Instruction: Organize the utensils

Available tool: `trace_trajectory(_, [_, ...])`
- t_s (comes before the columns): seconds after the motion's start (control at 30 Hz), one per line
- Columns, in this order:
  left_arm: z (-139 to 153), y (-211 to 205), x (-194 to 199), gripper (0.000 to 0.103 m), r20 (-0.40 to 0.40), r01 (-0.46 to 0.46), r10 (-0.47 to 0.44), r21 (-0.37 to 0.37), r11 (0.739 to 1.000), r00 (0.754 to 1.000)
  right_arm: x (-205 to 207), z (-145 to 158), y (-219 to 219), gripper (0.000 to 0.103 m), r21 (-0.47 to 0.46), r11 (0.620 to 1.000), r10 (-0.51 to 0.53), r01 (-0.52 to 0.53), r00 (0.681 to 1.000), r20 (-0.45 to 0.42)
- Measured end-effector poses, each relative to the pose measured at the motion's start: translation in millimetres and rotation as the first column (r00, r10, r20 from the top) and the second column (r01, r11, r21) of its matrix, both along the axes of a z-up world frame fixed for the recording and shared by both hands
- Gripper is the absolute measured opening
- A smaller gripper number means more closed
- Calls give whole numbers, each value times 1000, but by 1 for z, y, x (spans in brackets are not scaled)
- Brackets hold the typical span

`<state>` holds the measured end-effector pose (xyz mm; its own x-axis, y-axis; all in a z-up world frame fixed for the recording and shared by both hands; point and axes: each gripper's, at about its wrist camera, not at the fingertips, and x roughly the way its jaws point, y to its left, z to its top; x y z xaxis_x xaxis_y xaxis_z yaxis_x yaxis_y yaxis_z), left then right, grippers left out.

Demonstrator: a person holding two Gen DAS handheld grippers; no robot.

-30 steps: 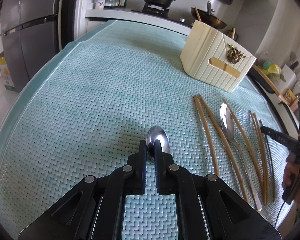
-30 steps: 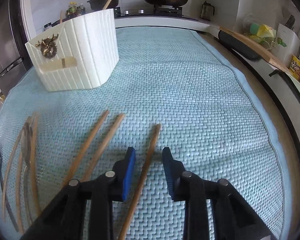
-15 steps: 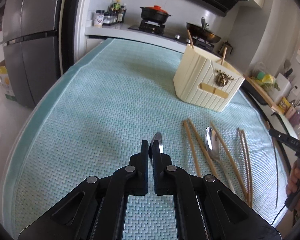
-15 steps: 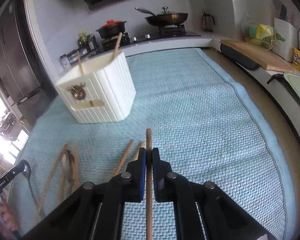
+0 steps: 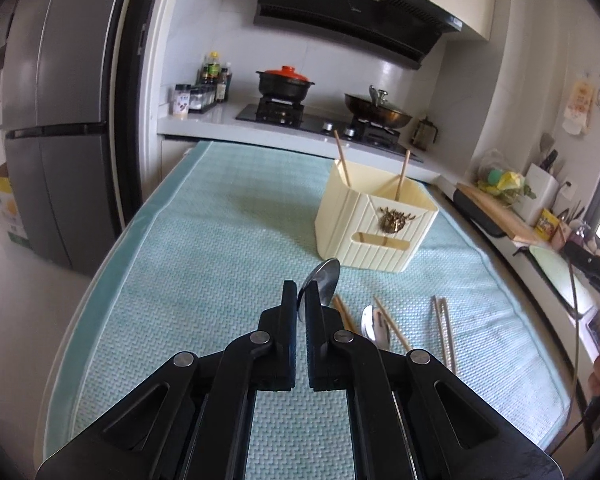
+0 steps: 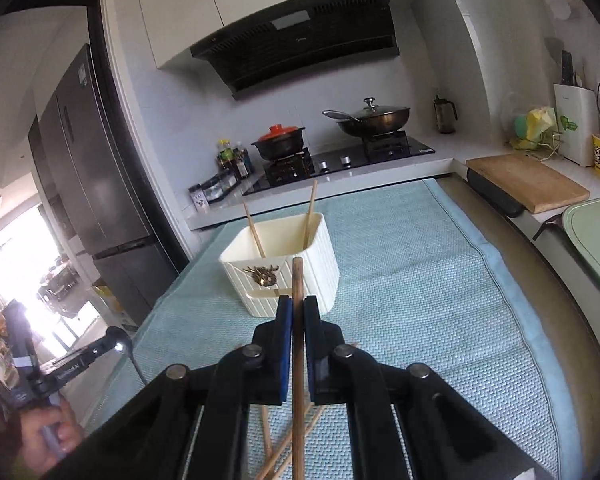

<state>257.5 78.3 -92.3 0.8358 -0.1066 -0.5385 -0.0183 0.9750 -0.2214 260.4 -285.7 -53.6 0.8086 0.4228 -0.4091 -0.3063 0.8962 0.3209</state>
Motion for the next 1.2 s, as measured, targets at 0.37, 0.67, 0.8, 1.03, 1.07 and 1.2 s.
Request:
trace_trajectory(0.37, [-6,2,-1,1,-23,-6,5,-16,1000,1000,34,-51,12,6,-153,986,12,-61,954,-299])
trace_trajectory(0.67, [-10,7,-5,1,-29,-18,17,-28,999,999,84,-139,9,9,-286,947,-22,-144,862,-507])
trace_trajectory(0.8, [-13,10,-3,1,-40,-27,25,-39,999,999,99,-144,17,9,-345,920,-38,-183,837,-545])
trace_trajectory(1.03, [-17,12,-4,1,-47,-31,29,-46,998,998,99,-141,36,42,-477,864,-109,-162,864,-491])
trace_trajectory(1.07, [-18,11,-4,1,-48,-30,28,-45,999,998,99,-143,35,42,-488,860,-124,-149,867,-483])
trace_trajectory(1.2, [-20,12,-5,1,-52,-32,30,-45,998,998,98,-155,21,42,-505,859,-186,-79,872,-452])
